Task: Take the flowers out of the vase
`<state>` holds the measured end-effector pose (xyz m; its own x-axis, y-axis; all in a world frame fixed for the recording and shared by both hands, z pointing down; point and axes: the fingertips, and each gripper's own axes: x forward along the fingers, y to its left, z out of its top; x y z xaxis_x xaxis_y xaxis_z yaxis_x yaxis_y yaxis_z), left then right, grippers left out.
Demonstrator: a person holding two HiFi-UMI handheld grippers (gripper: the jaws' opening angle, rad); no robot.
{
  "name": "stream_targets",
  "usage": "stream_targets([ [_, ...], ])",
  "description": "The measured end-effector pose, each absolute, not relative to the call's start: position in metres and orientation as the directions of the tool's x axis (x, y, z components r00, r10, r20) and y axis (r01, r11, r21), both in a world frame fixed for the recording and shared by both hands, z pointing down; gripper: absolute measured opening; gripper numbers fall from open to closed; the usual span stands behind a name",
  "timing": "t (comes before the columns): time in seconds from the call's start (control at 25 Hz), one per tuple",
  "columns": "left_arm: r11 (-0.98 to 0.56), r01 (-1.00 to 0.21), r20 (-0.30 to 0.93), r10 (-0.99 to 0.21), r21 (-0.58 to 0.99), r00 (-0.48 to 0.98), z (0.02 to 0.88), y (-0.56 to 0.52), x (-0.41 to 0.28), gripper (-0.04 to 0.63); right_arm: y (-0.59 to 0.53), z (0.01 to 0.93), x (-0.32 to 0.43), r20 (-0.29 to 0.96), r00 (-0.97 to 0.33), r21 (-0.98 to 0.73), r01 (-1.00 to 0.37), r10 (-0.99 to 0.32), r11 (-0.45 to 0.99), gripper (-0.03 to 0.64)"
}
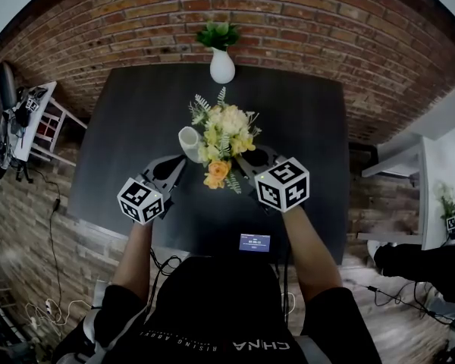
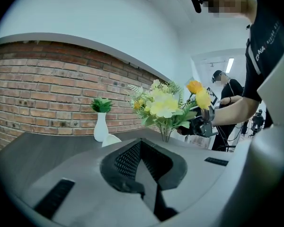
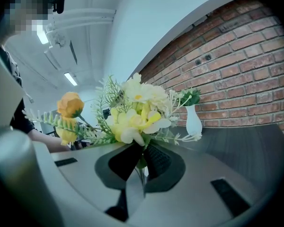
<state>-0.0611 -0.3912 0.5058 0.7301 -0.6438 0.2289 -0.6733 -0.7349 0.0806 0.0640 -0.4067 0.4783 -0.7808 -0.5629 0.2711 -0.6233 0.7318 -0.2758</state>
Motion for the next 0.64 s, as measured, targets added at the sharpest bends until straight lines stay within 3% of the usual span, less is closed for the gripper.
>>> stream_targets([
  [0.64,-0.749,-0.658,0.239,-0.628,0.069,0.740,0.5028,-0.3878,-0.0645,0.003,-0.4023,0.4703,0.0536,0.263,-0.782,-0.272,-0.622,-0.565,0.735,0.029],
])
